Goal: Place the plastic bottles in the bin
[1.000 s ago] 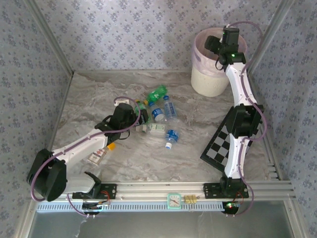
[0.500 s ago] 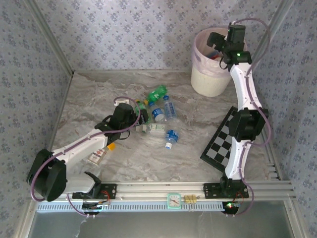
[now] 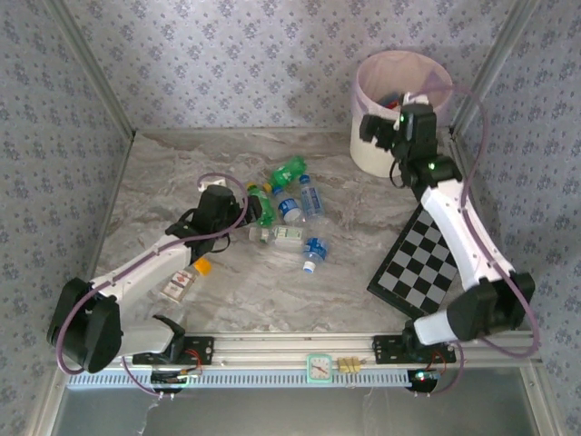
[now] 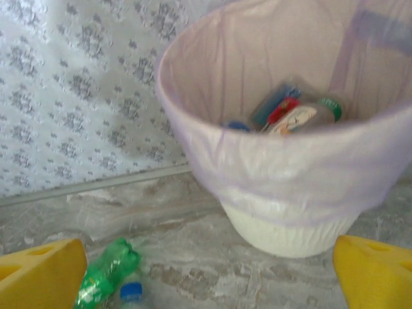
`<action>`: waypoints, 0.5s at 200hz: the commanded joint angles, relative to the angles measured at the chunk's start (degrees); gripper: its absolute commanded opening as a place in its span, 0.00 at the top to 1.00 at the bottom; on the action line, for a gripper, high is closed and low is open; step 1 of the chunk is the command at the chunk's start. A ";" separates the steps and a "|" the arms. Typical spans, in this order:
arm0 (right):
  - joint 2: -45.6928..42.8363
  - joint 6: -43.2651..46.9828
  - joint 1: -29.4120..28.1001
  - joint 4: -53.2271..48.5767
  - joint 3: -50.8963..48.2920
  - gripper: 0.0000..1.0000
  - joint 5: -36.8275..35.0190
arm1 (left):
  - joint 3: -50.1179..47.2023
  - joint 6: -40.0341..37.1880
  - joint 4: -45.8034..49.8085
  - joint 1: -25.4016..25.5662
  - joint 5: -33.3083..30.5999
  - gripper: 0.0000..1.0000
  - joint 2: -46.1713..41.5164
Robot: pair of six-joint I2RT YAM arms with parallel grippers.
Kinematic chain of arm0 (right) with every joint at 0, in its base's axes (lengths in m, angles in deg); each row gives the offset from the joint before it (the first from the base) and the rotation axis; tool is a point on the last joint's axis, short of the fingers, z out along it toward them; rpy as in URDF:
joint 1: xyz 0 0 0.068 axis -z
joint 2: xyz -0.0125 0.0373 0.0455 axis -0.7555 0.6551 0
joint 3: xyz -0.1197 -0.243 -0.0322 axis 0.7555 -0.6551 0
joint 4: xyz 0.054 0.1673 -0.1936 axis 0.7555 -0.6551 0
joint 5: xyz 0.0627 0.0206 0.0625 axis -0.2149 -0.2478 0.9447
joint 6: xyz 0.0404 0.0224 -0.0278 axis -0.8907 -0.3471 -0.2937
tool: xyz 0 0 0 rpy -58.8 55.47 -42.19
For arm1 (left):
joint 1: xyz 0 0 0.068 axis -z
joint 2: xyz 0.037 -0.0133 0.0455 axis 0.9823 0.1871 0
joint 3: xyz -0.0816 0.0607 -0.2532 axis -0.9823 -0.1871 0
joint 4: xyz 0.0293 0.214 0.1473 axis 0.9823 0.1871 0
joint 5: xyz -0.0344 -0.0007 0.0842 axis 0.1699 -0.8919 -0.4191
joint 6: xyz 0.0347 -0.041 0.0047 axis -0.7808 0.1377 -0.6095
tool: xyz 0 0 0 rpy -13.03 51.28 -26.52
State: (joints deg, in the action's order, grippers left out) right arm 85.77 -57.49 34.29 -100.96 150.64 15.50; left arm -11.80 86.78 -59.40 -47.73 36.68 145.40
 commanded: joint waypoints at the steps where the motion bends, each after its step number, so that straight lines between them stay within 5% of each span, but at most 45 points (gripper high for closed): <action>1: -5.24 -2.66 -3.77 3.06 -7.26 0.00 -3.24 | 1.72 0.43 -0.09 -0.77 0.57 0.00 -0.18; 61: -9.07 -15.67 -14.43 1.31 -23.56 0.00 -2.20 | 0.65 2.87 -0.18 -1.69 1.12 0.00 0.06; 100: -5.08 -24.43 -22.41 1.09 -27.98 0.00 -7.51 | 0.25 3.76 -0.43 -1.95 1.62 0.00 0.10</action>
State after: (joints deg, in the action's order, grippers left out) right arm 78.23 -73.64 15.62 -99.52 123.93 12.61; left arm -11.80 89.36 -59.40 -49.24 37.49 145.43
